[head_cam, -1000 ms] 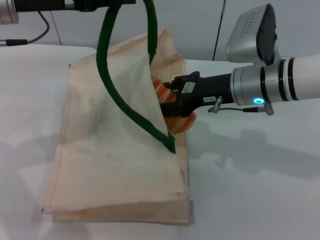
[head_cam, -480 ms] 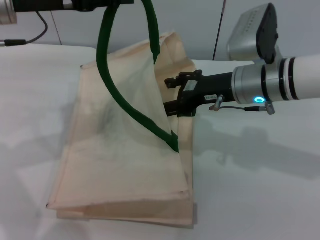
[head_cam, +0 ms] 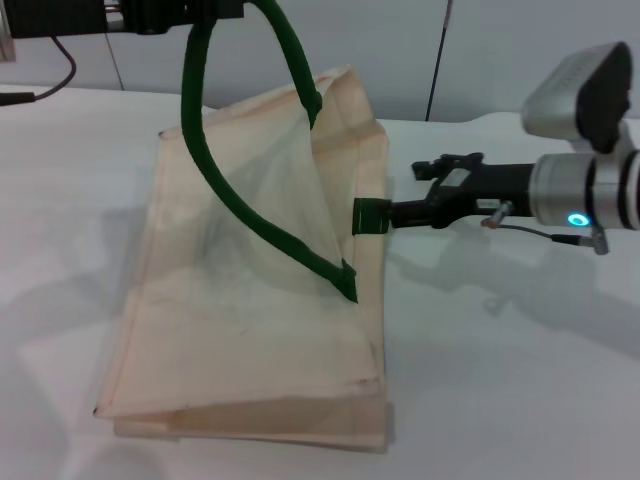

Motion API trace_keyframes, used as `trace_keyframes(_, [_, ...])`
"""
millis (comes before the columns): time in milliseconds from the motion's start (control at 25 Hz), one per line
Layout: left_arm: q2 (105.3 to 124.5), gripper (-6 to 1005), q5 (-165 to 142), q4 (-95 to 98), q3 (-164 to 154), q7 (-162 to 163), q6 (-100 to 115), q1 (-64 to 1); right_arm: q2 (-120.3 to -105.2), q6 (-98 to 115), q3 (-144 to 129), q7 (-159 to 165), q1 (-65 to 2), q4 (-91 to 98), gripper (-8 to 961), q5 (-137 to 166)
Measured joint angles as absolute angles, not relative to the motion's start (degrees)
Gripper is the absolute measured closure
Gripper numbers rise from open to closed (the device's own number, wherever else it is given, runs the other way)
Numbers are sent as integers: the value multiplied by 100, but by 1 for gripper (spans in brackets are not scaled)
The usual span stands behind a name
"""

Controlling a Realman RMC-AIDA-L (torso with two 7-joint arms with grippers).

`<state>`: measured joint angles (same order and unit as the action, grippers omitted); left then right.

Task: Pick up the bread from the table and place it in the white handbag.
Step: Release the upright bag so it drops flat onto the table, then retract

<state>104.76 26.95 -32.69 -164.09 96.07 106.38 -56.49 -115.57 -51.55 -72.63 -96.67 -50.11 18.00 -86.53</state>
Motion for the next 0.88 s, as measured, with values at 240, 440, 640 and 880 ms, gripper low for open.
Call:
trace_keyframes(240, [10492, 853, 2668, -3269, -16409, 9607, 10522, -5642, -11546, -4955, -6627, -9687, -4576, 2212, 59, -8655])
trace_keyframes(440, [10514, 853, 2625, -3269, -16409, 9607, 10446, -5664, -11548, -4435, -5677, -9893, -4380, 2291, 59, -8657])
trace_keyframes(640, [10521, 853, 2581, -3269, -16409, 9632, 10427, -5695, -11568, -4436, -4847, -10415, -4253, 2257, 60, -8658])
trace_keyframes(880, [10521, 853, 2577, -3269, -16409, 9649, 10421, -5712, -11593, -4710, -4059, -11789, -4127, 1783, 60, -9430])
